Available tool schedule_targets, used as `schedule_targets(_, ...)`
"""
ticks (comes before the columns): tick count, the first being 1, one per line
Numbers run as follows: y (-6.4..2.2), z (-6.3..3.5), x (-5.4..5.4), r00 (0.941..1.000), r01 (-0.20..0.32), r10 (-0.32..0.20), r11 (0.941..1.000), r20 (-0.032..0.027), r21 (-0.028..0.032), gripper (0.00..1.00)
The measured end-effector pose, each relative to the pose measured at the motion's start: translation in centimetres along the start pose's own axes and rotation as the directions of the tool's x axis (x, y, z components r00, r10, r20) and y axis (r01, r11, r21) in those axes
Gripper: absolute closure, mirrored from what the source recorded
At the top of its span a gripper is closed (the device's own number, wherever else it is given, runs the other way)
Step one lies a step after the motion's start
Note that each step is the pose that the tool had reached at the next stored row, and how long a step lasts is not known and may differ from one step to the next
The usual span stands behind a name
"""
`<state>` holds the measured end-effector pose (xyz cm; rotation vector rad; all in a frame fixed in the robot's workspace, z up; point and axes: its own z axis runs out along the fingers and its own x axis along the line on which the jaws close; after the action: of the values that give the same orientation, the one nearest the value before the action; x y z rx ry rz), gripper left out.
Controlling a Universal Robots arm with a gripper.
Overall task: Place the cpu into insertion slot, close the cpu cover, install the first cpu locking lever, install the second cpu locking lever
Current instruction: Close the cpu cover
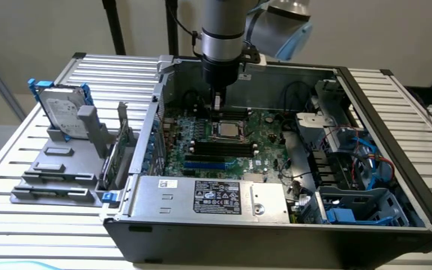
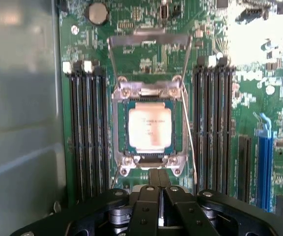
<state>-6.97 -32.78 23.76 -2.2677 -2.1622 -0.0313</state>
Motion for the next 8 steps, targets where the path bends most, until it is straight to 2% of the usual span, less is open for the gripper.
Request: schedule_targets(8,3.65,-0.25,-0.1,1.0000,0.000,0.000,1.0000,-0.0007,0.0040,0.89)
